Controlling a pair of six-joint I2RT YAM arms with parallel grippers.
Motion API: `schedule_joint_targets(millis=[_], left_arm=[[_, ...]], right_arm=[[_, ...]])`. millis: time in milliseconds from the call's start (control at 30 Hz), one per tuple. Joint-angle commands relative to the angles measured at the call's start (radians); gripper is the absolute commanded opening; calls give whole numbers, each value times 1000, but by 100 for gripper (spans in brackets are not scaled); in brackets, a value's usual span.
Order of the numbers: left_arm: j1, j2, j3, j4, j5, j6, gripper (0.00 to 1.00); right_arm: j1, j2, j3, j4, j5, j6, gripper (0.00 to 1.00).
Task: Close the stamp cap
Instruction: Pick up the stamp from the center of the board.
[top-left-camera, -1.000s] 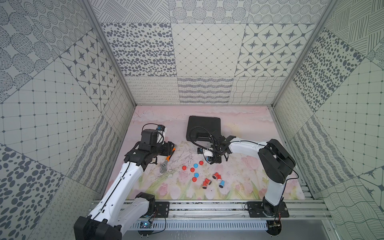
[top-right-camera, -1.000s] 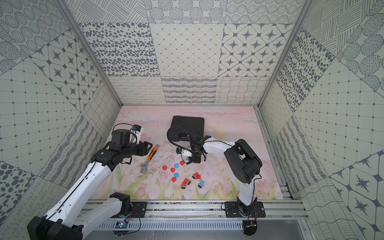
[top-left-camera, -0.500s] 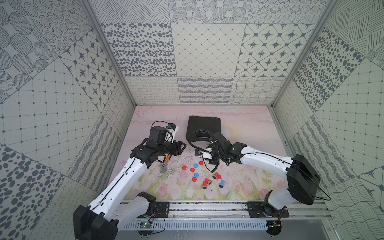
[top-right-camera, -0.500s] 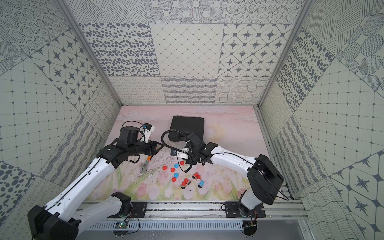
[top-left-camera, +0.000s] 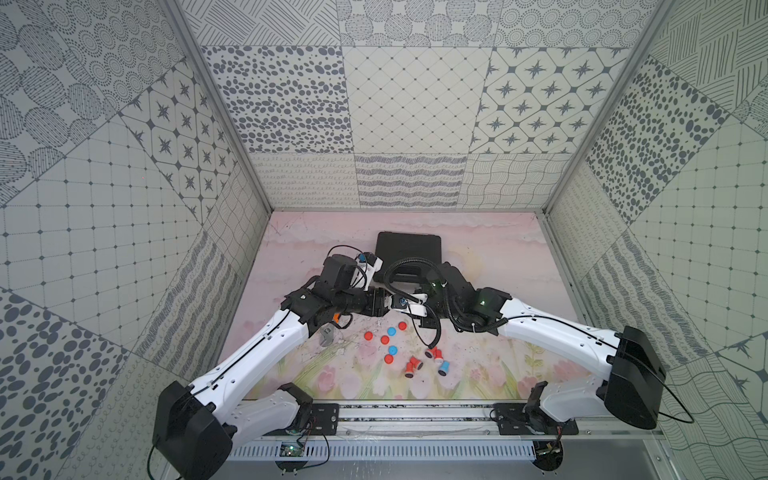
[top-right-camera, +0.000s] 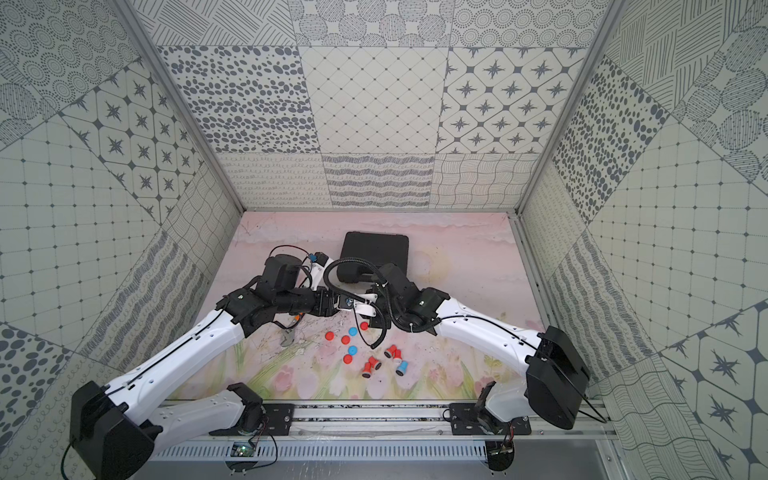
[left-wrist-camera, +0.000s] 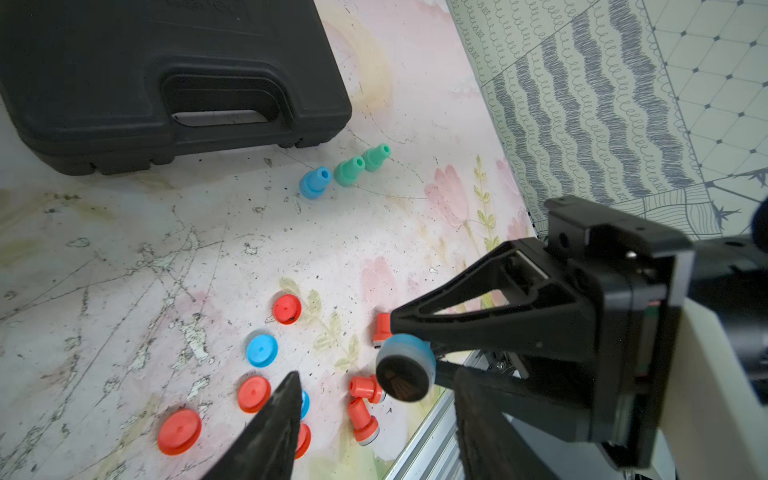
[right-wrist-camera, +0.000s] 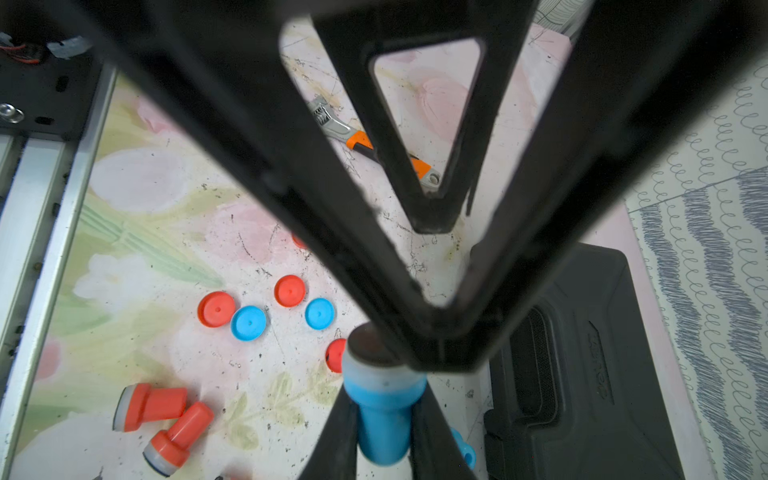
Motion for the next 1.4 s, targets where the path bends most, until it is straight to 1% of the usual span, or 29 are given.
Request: schedule_joint_targets(millis=[0,133,533,867,1033,1100,1200,1267,1367], left_arm=[[-18,32,5,104,73,-74,58],[-25,57,3,138,119,-90,56],[-29,64,-20,174,191,-81,41],[-29,54,-27,191,233,-79,38],[-29,36,-30,196,229,-74,28],[-30,32,-24,185,220,-65,21],[-29,17,-18,178,212,-55,13],[-28,1,-13,190,220,-56,9],[-28,-32,-5,247,262,-78,7]], right_arm=[[7,-33,-9,54,-19,0,0],[7,-42,-14,72,-4,6,0],[8,-78,-30,124,21,9,0],[8,-133,-54,153,31,14,1],[8,-144,-54,148,10,5,2],[9,-151,-56,147,1,2,2],[10,-169,-60,158,-8,5,7],[9,-190,-65,174,-10,17,16],[10,-246,-85,226,-21,44,26]])
